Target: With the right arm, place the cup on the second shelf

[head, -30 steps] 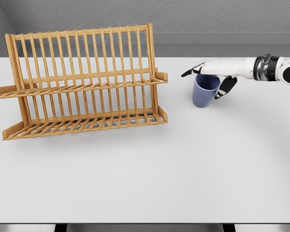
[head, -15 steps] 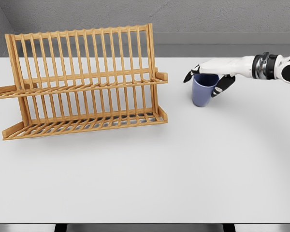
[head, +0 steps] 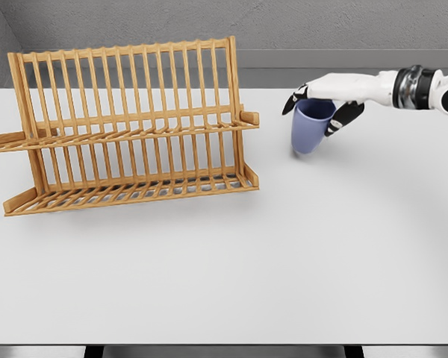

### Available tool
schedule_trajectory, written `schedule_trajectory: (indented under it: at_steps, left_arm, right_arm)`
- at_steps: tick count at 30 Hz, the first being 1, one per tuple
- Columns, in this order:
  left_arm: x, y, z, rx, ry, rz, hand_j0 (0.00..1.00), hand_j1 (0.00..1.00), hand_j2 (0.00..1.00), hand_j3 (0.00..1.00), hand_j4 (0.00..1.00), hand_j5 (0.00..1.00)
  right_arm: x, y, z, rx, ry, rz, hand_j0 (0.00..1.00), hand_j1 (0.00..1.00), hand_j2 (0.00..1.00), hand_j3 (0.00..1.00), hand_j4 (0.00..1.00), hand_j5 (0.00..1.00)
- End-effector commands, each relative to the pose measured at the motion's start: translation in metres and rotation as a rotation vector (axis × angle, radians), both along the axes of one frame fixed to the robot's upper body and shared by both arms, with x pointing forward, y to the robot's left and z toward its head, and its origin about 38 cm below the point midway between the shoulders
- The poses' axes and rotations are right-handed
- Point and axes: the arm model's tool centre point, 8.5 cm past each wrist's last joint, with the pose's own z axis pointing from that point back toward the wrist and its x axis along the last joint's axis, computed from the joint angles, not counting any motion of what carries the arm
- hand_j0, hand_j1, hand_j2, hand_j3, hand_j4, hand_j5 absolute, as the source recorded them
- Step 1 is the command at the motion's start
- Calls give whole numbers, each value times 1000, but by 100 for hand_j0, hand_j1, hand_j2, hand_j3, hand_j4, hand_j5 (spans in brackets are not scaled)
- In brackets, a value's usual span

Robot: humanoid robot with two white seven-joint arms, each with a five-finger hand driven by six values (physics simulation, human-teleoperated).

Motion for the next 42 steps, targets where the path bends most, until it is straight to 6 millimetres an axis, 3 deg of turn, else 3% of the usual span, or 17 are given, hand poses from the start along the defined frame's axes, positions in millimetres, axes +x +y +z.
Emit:
schedule_trajectory:
  at_steps: [1, 7, 12, 20, 25, 36, 42]
  left_arm:
    - [0, 0, 0, 0, 1, 0, 100, 100, 100, 100, 100, 100]
    - [0, 0, 0, 0, 1, 0, 100, 100, 100, 100, 100, 100]
    - [0, 0, 0, 0, 1, 0, 100, 100, 100, 100, 100, 100]
    - [0, 0, 0, 0, 1, 0, 100, 100, 100, 100, 100, 100]
    - [0, 0, 0, 0, 1, 0, 100, 100, 100, 100, 100, 100]
    - [0, 0, 0, 0, 1, 0, 100, 100, 100, 100, 100, 100]
    - [0, 0, 0, 0, -1, 0, 100, 100, 100, 100, 100, 100]
  right_arm:
    - [-2, 4, 9, 20, -20, 14, 72, 72, 72, 72, 72, 72]
    - [-2, 5, 27, 49, -61, 20, 72, 72, 72, 72, 72, 72]
    - [-8, 8, 57, 87, -137, 46, 72, 72, 72, 72, 72, 72]
    - [-13, 15, 86, 126, -216, 74, 72, 72, 72, 72, 72, 72]
    - [-32, 42, 107, 130, -285, 178, 72, 72, 72, 72, 72, 72]
    - [-61, 93, 126, 137, -364, 343, 72, 72, 72, 72, 72, 72]
    - [-74, 112, 120, 120, -364, 412, 72, 72, 72, 72, 72, 72]
